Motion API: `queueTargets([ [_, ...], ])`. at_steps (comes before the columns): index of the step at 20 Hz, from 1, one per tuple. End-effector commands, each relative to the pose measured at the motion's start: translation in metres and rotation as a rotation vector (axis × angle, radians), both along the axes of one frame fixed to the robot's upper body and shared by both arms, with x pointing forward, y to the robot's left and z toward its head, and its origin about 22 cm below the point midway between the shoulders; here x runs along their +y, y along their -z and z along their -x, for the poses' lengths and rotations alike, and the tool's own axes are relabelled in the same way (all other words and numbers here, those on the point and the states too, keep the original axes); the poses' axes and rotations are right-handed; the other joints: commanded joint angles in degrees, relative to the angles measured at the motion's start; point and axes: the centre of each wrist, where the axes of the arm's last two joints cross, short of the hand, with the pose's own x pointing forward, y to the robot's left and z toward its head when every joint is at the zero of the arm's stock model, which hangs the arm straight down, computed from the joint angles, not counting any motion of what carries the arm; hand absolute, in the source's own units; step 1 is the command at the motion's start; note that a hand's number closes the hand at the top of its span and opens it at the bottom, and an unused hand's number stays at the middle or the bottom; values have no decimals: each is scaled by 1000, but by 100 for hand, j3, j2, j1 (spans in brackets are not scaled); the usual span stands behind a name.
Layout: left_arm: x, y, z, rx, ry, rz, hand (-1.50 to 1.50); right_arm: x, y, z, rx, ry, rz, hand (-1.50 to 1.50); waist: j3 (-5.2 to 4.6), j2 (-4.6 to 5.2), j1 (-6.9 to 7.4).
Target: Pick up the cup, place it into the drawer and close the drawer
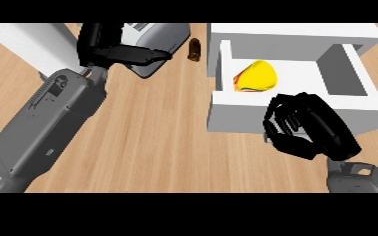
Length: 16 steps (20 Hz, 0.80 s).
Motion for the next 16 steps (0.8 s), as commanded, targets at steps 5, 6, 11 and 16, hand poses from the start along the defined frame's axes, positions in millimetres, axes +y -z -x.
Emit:
queueTargets([
  [5,51,38,30,19,-7,14,-150,9,53,-32,2,3,277,150,43,99,109],
  [6,31,33,35,15,23,30,-150,18,64,-36,1,23,304,150,48,95,203],
  [11,59,32,41,-3,19,21,-150,12,69,-59,11,62,281,150,49,128,231],
  [16,77,38,50,0,29,25,-150,24,83,-94,56,67,249,150,55,154,294],
])
